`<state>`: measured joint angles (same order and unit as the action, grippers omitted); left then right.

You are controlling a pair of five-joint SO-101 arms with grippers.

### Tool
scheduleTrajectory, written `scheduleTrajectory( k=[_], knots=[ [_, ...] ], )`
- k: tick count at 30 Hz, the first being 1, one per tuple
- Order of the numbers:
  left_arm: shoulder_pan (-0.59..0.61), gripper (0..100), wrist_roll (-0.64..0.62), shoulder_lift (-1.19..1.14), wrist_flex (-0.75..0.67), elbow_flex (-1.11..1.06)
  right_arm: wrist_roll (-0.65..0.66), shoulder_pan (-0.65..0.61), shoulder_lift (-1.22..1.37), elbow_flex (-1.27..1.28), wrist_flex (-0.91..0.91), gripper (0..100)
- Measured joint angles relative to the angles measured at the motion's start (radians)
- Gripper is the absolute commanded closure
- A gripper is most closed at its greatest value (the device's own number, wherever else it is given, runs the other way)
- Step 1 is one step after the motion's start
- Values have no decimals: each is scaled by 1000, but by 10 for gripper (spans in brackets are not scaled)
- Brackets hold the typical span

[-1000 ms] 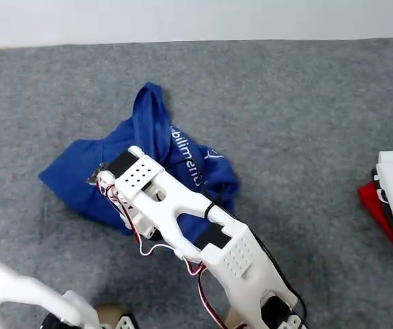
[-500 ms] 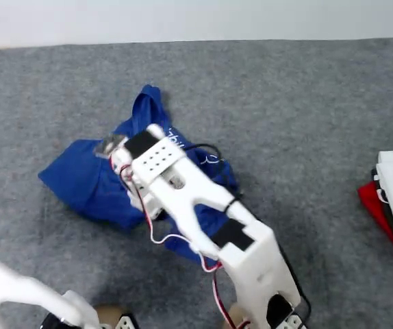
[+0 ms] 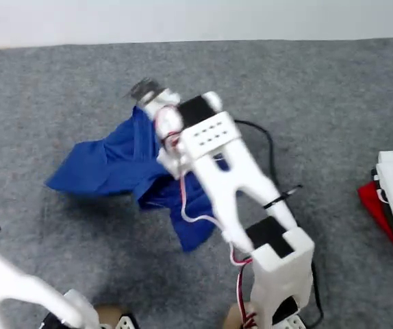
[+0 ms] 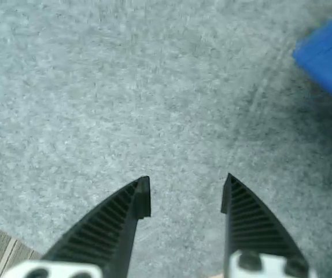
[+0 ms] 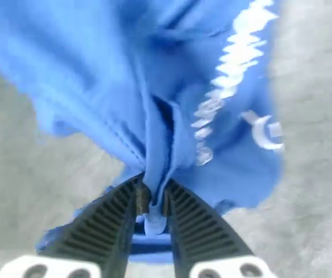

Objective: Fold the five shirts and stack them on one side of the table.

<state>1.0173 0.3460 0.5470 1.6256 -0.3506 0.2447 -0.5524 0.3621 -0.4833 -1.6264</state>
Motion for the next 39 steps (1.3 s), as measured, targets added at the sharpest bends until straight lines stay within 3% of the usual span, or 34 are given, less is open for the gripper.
scheduleTrajectory(
  k=[3,9,14,24,34,39],
  knots=[
    [-18,794,-14,35,0,0,0,61,51,2,66,983],
    [-40,794,-18,144,0,-28,0,66,144,2,71,977],
    [-58,794,-18,233,0,-115,0,64,172,2,61,896],
    [-58,794,-18,423,0,-226,0,64,172,2,-63,984],
    [-58,793,-18,505,0,-252,3,117,170,-89,-124,989],
    [-149,793,-18,505,0,-252,49,176,170,-195,-124,989]
  ],
)
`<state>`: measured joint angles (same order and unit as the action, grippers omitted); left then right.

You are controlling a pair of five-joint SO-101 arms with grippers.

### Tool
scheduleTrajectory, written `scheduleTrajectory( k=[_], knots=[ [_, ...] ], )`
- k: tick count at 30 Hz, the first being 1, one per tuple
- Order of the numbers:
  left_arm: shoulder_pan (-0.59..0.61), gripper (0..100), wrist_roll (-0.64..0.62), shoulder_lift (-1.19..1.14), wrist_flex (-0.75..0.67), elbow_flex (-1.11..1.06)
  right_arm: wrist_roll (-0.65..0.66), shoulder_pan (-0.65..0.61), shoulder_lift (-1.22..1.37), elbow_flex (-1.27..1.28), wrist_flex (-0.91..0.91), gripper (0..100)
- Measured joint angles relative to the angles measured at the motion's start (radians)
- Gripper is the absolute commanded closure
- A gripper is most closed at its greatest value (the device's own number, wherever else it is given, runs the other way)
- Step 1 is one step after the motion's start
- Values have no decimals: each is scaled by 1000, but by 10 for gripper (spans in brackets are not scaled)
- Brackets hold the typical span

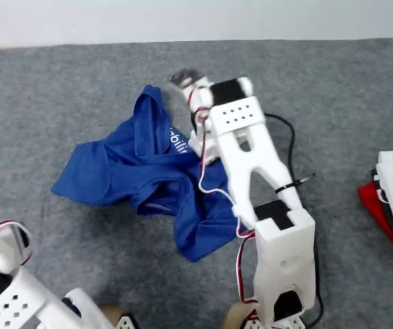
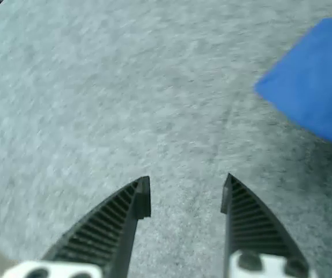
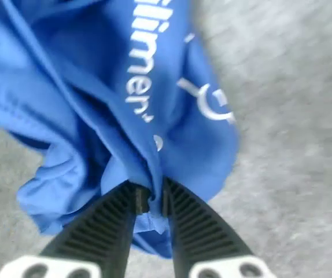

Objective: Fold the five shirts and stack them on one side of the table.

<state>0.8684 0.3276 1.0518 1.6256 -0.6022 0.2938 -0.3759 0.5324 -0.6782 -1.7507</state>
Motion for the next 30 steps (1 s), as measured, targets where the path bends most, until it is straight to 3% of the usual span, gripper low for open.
scheduleTrajectory(
  k=[7,17,22,30],
  knots=[
    [-358,794,-31,-17,-2,-21,8,155,0,-46,41,989],
    [-872,794,-110,-348,-40,2,8,393,32,-46,84,989],
    [-1053,794,-110,-598,-123,83,8,442,32,-46,75,989],
    [-1272,794,-110,-965,-140,333,8,499,32,-46,49,989]
  ],
)
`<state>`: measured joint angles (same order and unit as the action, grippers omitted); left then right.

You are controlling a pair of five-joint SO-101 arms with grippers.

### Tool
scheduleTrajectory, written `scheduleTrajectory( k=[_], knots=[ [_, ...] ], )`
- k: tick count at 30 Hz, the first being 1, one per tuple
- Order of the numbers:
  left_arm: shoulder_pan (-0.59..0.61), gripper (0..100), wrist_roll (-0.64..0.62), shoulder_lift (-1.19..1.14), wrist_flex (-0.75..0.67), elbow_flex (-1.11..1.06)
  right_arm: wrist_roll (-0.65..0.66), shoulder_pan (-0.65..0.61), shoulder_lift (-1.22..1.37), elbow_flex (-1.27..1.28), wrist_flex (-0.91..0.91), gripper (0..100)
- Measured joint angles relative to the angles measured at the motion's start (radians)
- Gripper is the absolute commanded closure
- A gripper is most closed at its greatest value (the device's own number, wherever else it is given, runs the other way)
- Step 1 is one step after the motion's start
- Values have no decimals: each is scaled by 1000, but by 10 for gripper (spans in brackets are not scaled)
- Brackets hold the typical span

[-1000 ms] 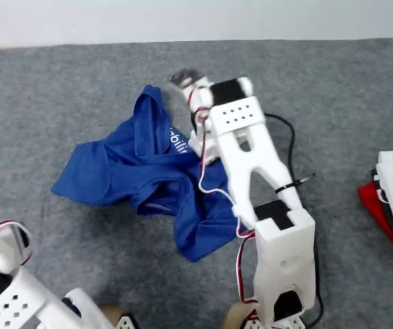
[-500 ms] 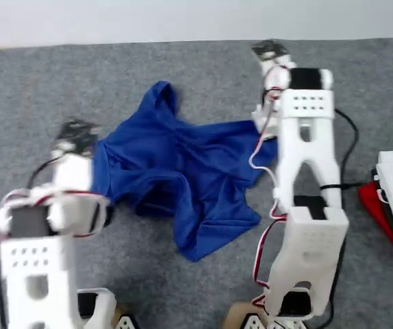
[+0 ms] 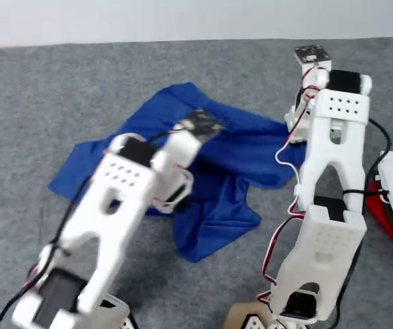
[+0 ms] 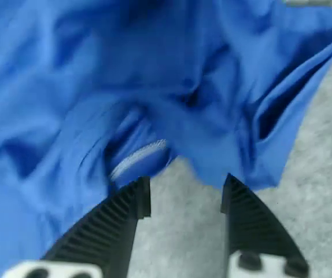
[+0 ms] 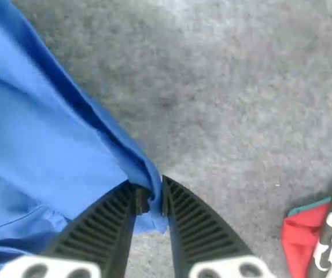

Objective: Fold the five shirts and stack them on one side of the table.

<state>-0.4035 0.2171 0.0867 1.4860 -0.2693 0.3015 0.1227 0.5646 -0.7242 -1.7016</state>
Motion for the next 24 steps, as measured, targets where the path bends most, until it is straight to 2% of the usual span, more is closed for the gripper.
scheduleTrajectory(
  k=[8,16,24],
  knots=[
    [-164,789,23,-272,0,215,0,9,0,0,-21,989],
    [-238,749,37,-493,0,443,0,49,0,0,-21,989],
    [-298,747,40,-615,0,569,0,64,0,0,-21,989]
  ],
)
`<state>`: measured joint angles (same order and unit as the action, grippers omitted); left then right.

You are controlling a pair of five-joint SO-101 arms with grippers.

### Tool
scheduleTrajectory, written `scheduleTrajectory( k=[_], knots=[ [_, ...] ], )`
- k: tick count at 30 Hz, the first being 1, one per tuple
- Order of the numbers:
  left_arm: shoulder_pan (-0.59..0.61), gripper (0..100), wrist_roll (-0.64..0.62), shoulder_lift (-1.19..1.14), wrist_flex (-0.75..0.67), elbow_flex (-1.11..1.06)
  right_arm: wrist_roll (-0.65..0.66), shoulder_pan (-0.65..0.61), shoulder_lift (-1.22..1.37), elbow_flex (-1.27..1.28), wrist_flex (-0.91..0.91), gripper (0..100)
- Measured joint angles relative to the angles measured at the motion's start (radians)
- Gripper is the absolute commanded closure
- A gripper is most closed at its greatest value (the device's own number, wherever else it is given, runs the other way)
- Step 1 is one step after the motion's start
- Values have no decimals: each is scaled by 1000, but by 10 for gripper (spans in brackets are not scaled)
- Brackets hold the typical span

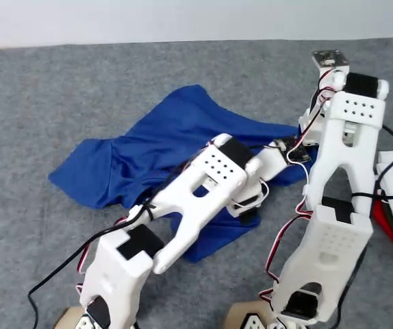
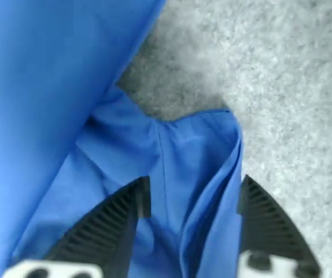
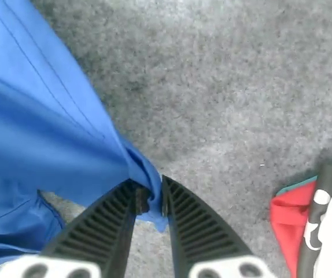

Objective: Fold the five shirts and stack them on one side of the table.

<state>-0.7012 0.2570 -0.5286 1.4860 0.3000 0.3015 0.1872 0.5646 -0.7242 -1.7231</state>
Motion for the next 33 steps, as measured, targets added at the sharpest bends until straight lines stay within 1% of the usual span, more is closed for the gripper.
scheduleTrajectory(
  k=[7,17,26,29,33],
  knots=[
    [-6,747,-2,-20,0,9,0,20,0,0,0,989],
    [-58,747,0,-21,-14,9,0,20,0,0,0,989],
    [-55,754,-3,-160,-23,15,0,20,0,0,0,989],
    [-51,824,-3,-164,-23,46,0,20,0,0,-12,989],
    [-43,991,-5,-164,-23,80,0,20,0,0,-12,989]
  ],
)
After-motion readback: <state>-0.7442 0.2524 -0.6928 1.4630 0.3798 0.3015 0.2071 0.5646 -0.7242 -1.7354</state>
